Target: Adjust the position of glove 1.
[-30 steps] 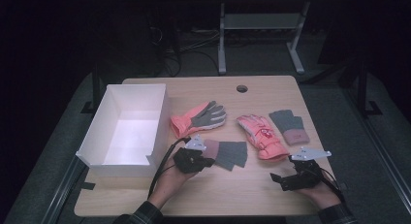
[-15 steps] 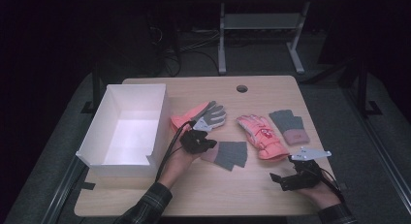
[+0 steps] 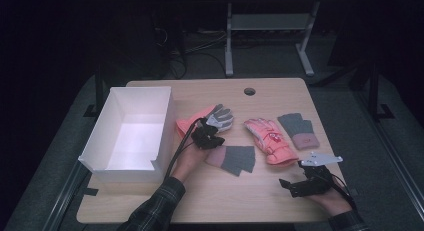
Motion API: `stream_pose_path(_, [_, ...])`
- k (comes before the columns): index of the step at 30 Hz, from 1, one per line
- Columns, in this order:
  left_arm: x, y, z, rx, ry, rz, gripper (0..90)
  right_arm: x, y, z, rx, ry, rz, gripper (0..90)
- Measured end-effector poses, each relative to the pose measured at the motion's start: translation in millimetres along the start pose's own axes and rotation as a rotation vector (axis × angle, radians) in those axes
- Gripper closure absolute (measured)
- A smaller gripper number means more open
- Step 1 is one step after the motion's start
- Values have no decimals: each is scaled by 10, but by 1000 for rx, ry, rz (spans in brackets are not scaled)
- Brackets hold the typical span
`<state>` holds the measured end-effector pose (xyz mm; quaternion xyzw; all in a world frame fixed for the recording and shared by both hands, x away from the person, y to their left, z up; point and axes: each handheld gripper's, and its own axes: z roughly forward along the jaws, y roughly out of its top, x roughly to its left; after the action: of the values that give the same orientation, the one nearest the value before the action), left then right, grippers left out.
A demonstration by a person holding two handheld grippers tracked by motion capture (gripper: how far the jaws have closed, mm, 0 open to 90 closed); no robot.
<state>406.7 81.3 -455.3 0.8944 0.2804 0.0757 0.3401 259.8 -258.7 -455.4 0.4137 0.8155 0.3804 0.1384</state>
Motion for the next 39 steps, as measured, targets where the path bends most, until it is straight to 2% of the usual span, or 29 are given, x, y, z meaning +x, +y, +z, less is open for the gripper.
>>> stream_pose_path(8, [-61, -62, -67, 15, -17, -20, 899, -20, -6, 7, 3, 2, 4, 24])
stream_pose_path(16, [-193, -172, -193, 51, -28, 3, 898, -9, -1, -8, 1, -1, 7, 24])
stream_pose_path(22, [-286, -291, -305, 57, -41, -2, 898, -27, -5, -10, -3, -3, 10, 24])
stream_pose_path(24, [-320, -335, -340, 49, -53, -16, 899, -23, -5, -9, -6, -4, 11, 24])
stream_pose_path(27, [-359, -393, -415, 63, -74, -2, 898, -6, 0, -12, -8, -6, 5, 24])
stream_pose_path(28, [-392, -418, -431, 49, -83, -18, 898, 0, 1, -11, -7, -5, 9, 24])
stream_pose_path(33, [-467, -497, -502, 72, -109, 12, 898, -2, -3, -1, -4, -5, 6, 24])
stream_pose_path(39, [-585, -563, -534, 65, -148, 5, 898, -6, -1, -1, 0, -7, 10, 24])
